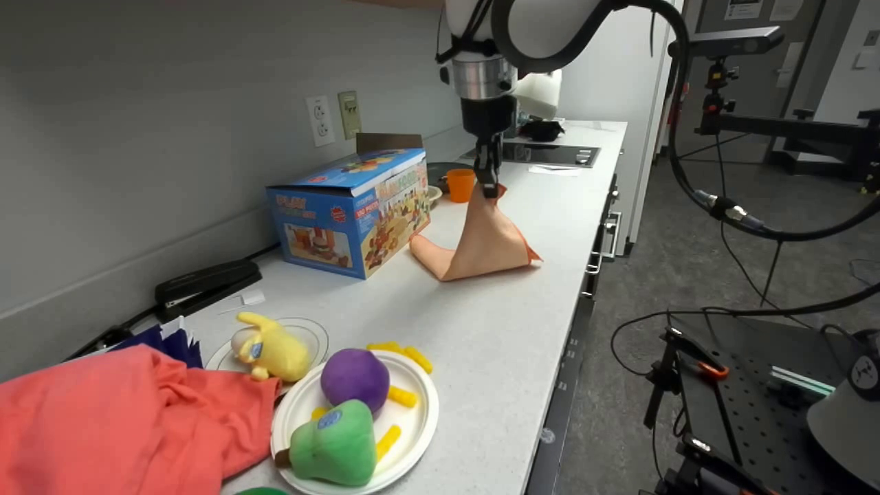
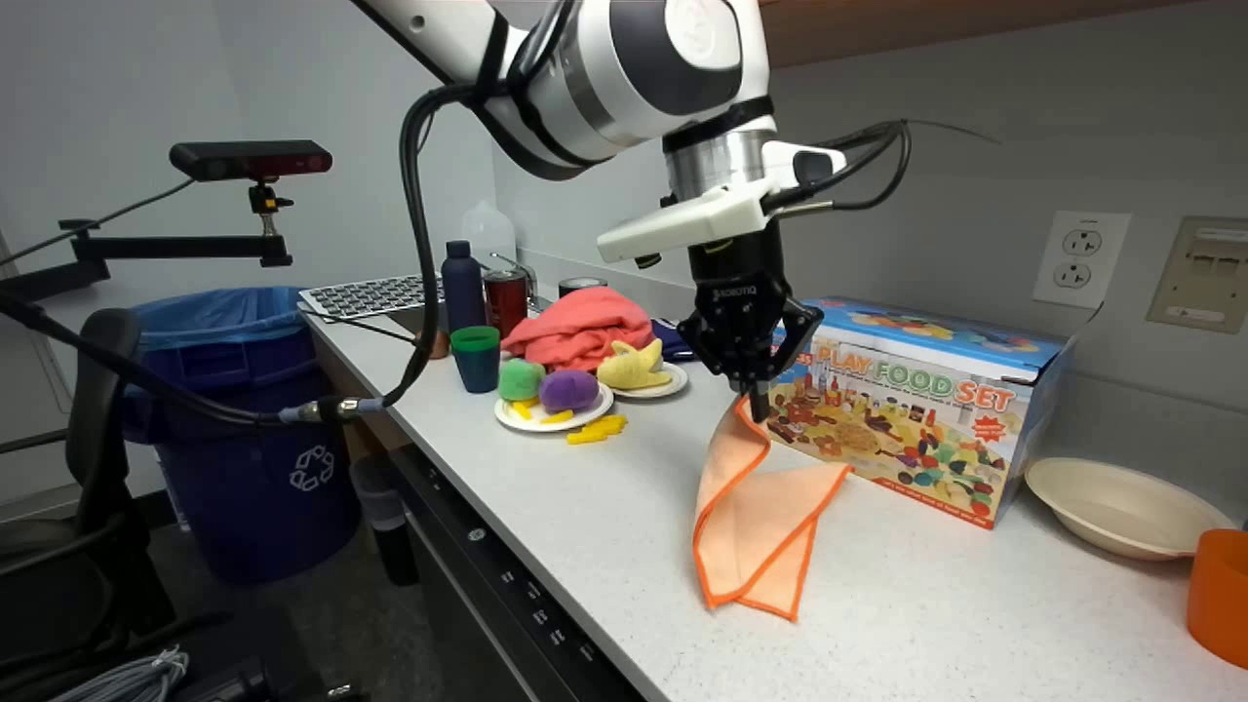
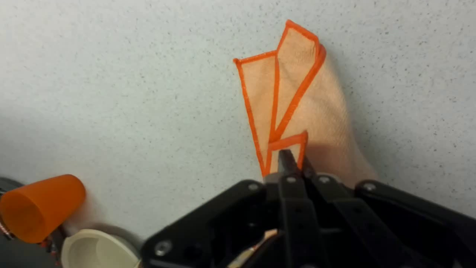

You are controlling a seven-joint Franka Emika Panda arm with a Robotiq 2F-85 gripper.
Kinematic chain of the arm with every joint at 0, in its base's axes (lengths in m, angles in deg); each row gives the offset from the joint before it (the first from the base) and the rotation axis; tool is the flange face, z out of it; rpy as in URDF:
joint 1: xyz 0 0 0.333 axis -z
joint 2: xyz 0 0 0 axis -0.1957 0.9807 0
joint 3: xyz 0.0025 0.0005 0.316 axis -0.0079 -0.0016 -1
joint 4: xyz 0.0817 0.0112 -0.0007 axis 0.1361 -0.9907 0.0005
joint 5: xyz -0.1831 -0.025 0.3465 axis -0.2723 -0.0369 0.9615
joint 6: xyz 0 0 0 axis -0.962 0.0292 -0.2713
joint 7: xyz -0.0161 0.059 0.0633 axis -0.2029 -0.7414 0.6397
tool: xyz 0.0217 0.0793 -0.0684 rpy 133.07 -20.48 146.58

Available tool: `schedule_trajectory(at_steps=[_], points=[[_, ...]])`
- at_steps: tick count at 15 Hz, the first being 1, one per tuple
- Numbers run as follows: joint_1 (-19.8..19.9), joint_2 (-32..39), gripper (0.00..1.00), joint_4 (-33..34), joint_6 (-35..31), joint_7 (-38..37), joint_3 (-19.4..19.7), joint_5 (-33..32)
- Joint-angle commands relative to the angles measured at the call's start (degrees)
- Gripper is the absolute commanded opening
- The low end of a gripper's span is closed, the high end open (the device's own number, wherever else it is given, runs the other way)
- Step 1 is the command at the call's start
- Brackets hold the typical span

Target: Fold the cloth

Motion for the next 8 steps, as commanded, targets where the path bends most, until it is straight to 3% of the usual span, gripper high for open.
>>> schedule_trajectory(at_steps=[1,8], points=[[-0.8,7.9,0.00,6.2,0.8,3.5,-0.6,1.3],[-0.9,14.7,0.00,14.7,1.8,2.8,-0.6,1.0]])
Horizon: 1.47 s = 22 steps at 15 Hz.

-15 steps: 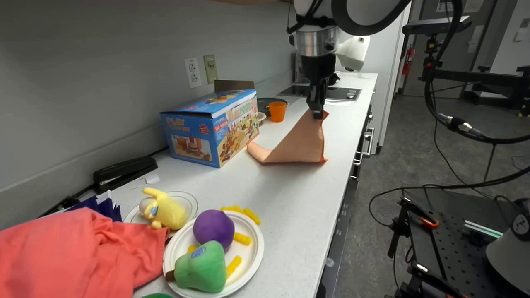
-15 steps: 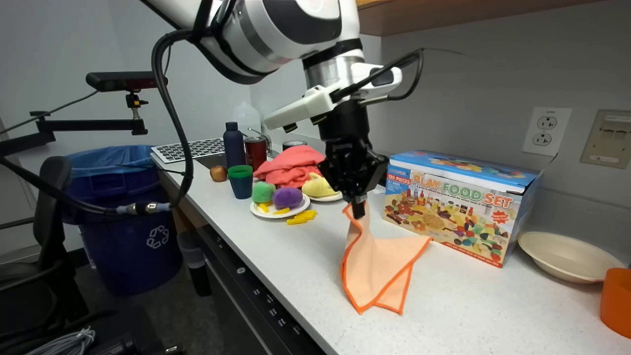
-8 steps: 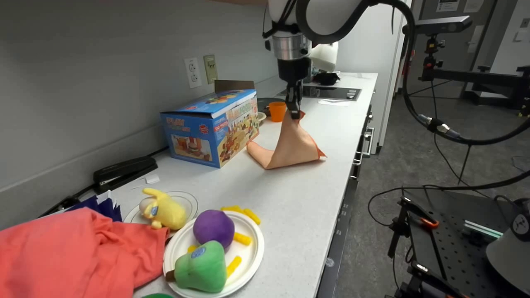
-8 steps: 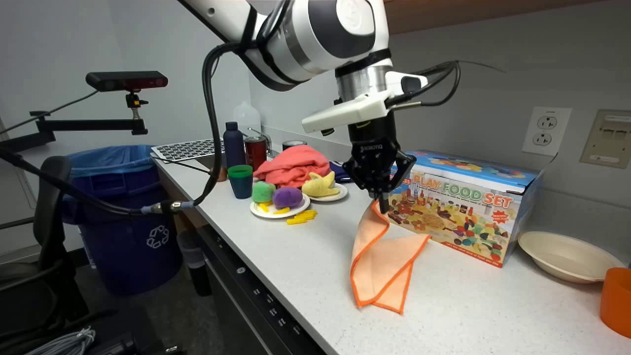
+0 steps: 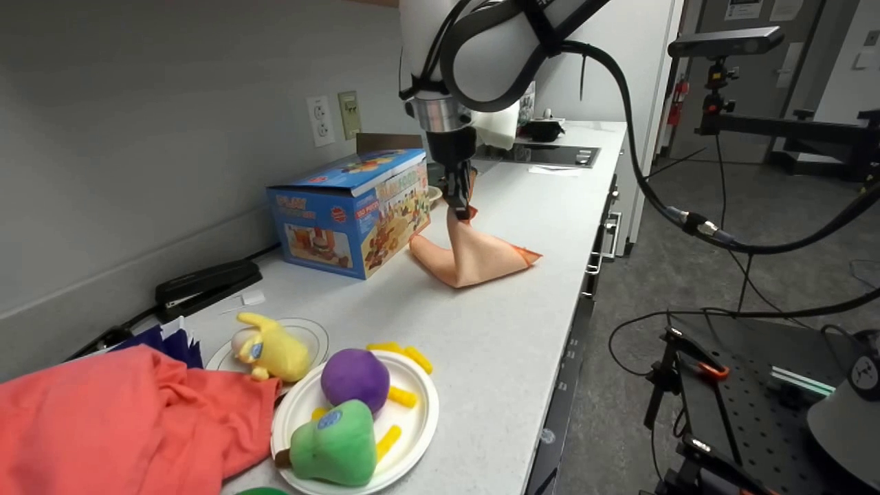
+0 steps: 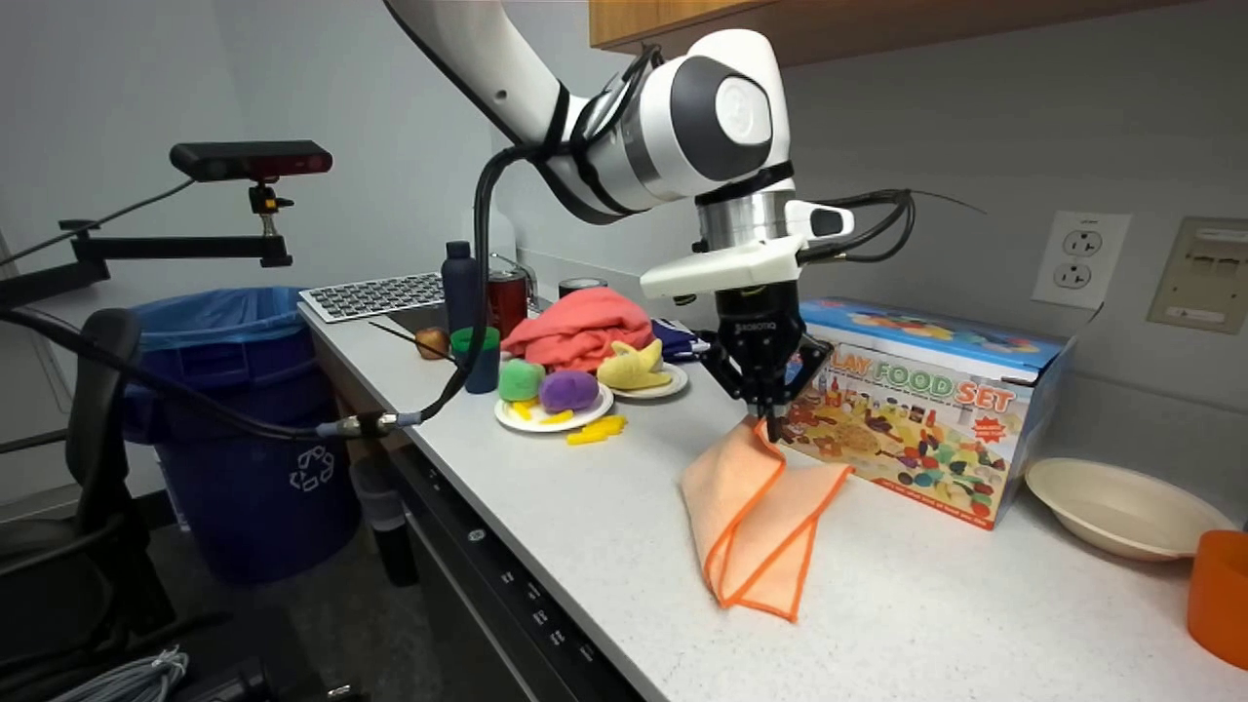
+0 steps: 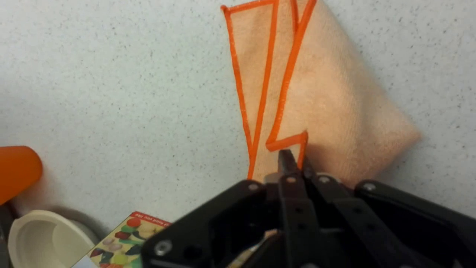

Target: Fold the cloth

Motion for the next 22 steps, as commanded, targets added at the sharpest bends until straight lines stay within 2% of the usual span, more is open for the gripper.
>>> schedule_trajectory(at_steps=[1,9,10,11,12,16,20,22], points=[[-0.4,3.7,0.00,6.1,1.5,0.6,0.3,0.4],[-0.9,7.6,0.00,10.5,1.3,-2.2,0.9,-0.7],[-1.0,7.9,0.27,10.8,1.6,-2.7,1.0,-0.7],[-0.9,8.0,0.29,11.0,1.5,-3.0,1.0,-0.7],[-0.9,8.1,0.35,11.1,1.5,-3.4,1.1,-0.6],[-0.3,7.5,0.66,10.9,1.6,-4.1,2.0,-0.9],[-1.4,5.7,0.97,8.6,-0.1,-6.0,3.0,-3.7],[-2.3,4.1,1.00,6.5,-1.2,-10.7,3.0,-4.5]])
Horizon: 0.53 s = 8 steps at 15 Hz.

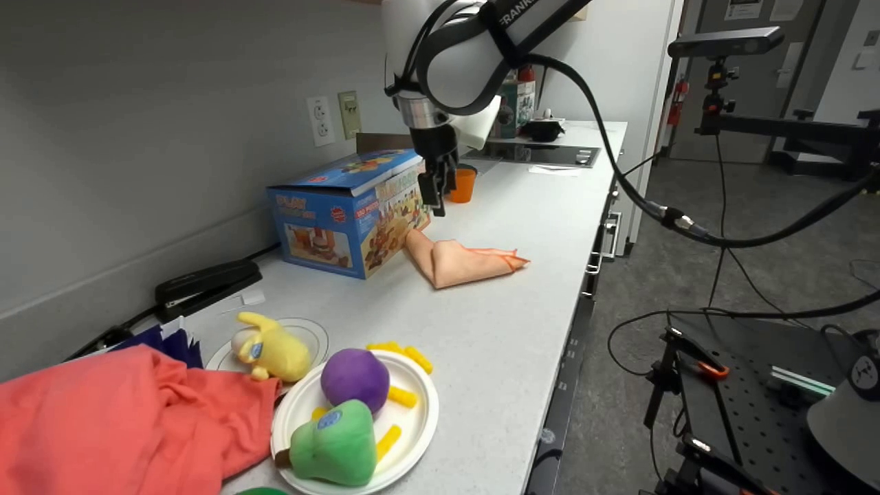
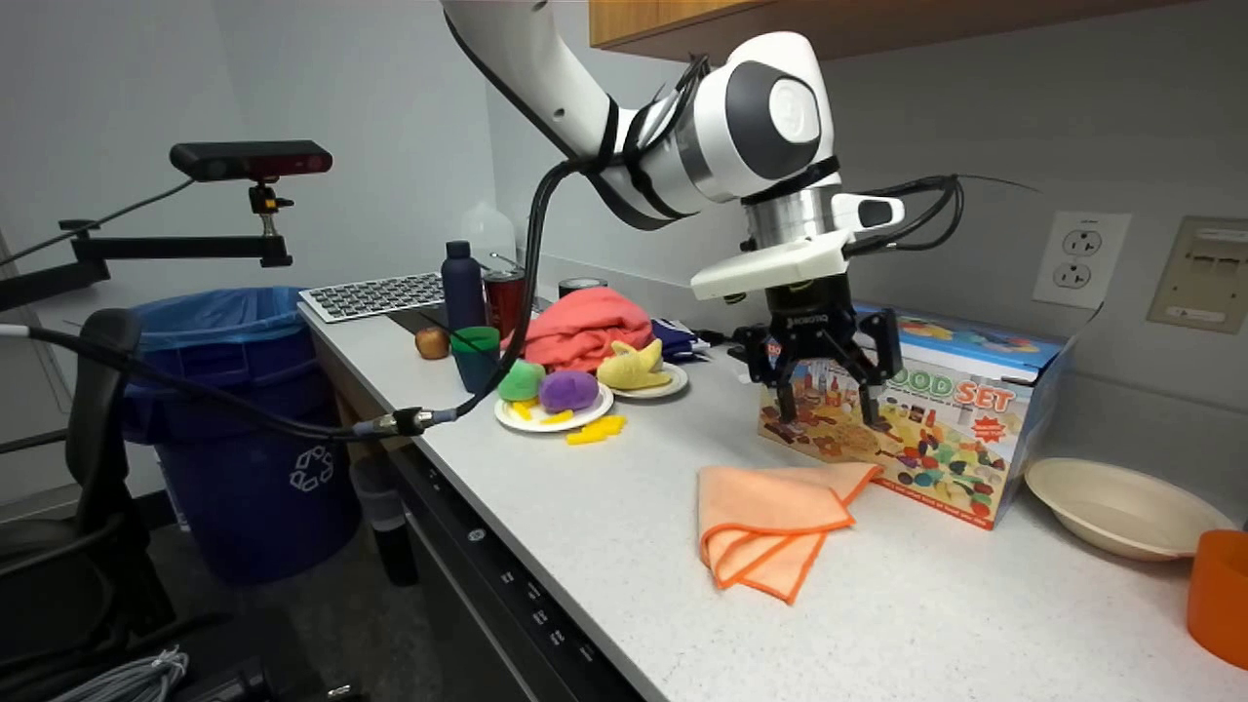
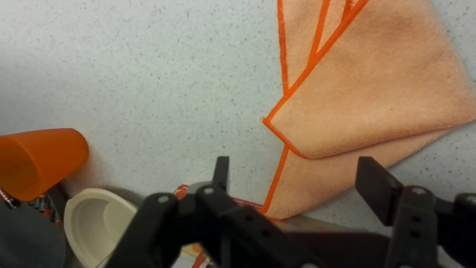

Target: Fold the cloth

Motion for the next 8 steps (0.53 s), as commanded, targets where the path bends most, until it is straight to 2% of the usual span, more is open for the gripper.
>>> schedule_trajectory(at_steps=[1,8], points=[[-2.4,-3.4,1.00,-4.0,-1.6,-7.8,0.6,-1.7],[-5.4,-14.7,1.00,-19.3,0.5,-21.1,-2.1,4.2]])
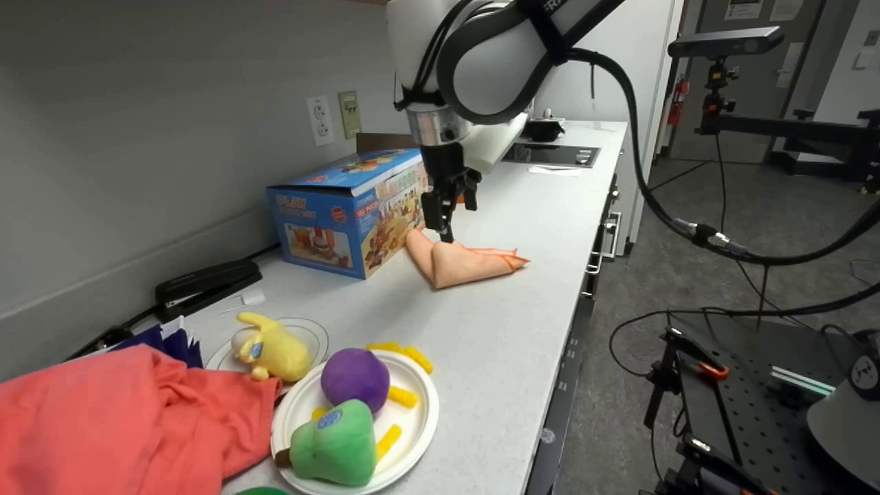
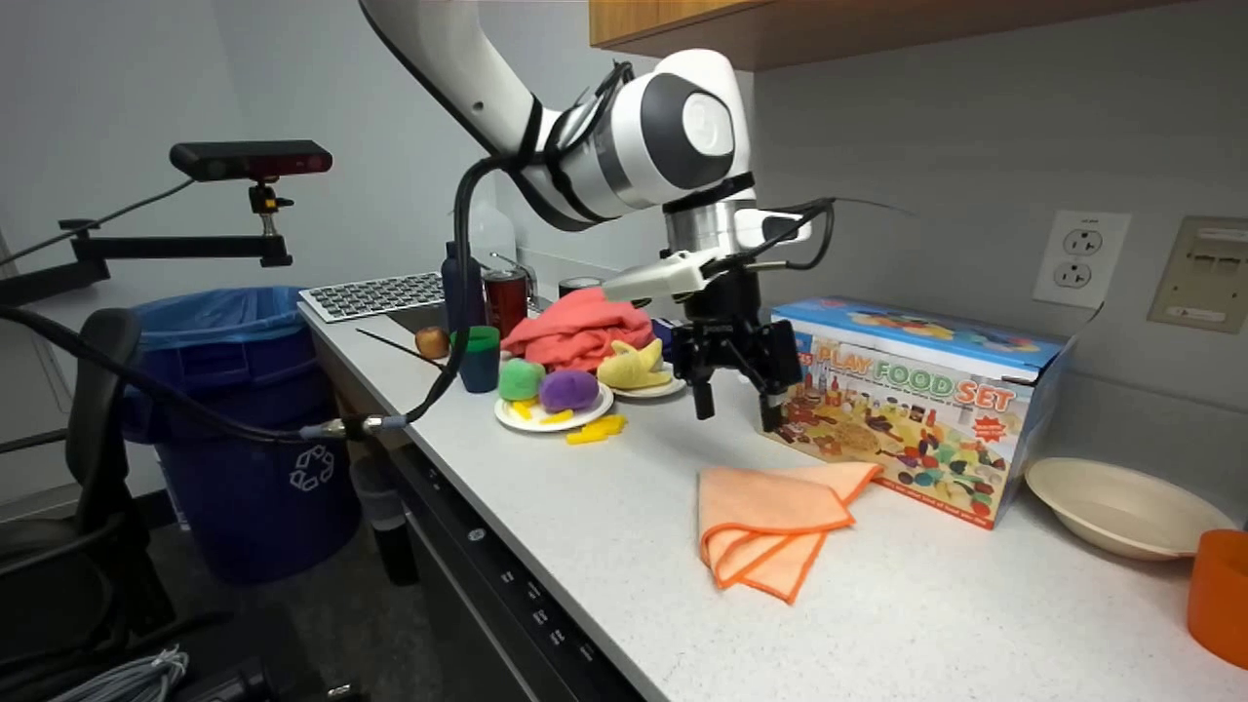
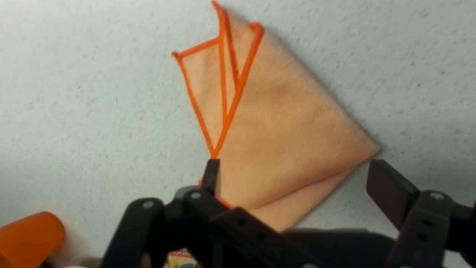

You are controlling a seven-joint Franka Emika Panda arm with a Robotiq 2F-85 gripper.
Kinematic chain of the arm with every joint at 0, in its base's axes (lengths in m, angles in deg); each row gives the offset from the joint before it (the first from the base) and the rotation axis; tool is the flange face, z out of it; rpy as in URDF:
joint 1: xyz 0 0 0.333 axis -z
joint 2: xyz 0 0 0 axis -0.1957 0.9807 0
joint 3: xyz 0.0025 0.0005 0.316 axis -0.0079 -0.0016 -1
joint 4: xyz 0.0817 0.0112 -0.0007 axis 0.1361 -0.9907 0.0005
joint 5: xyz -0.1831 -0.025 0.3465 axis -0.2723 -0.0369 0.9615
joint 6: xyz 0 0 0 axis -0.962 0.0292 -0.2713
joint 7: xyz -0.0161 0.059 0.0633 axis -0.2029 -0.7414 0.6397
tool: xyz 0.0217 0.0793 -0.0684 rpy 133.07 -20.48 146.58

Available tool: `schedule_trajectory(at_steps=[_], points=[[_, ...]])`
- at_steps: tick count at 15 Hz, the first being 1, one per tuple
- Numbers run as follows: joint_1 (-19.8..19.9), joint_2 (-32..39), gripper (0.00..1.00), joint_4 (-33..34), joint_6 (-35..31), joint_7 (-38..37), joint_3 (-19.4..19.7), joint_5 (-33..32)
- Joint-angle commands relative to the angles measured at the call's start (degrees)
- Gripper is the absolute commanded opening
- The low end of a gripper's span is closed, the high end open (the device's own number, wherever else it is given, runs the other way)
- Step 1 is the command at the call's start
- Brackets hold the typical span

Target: Fold the cloth

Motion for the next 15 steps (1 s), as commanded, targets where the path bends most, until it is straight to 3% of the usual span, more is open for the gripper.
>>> schedule_trajectory(at_steps=[1,10,15], points=[[-1.1,-9.2,1.00,-9.6,0.4,-5.1,-1.2,3.1],[0.8,-26.6,1.00,-20.8,1.3,-16.1,-4.3,5.6],[1.7,-26.9,1.00,-20.4,2.1,-15.7,-5.5,5.6]])
